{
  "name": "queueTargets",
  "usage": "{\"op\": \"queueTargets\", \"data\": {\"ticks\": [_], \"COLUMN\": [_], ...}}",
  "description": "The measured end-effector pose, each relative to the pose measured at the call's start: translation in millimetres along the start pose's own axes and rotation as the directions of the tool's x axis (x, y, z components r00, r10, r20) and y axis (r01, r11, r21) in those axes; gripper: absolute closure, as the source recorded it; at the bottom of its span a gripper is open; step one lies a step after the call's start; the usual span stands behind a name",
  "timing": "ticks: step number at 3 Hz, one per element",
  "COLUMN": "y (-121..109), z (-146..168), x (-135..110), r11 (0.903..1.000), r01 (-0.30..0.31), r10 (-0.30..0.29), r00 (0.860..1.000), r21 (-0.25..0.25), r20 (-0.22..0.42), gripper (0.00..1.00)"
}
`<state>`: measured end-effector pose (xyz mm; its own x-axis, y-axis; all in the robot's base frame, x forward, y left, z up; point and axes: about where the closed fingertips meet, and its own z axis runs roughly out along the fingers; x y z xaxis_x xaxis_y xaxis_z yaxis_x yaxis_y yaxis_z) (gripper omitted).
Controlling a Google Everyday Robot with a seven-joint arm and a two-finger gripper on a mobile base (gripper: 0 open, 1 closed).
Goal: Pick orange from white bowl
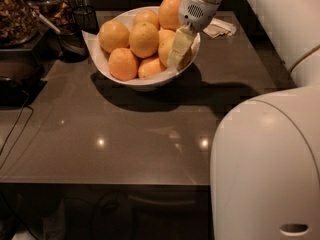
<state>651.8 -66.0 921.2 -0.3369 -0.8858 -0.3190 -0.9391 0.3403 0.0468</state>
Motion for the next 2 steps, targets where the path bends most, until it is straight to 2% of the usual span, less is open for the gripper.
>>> {"op": "queueTargets", "data": {"ticks": [1,2], "y": [0,-3], "z": [0,-10], "x": [0,-8], "r11": [1.0,0.9993], "r01": [0.0,0.012], "r10": [0.0,-0.015], "r00": [1.0,0.997], "r21": [0.0,0.036], "r20": [0.0,0.07], "gripper": [0.92,1.0]}}
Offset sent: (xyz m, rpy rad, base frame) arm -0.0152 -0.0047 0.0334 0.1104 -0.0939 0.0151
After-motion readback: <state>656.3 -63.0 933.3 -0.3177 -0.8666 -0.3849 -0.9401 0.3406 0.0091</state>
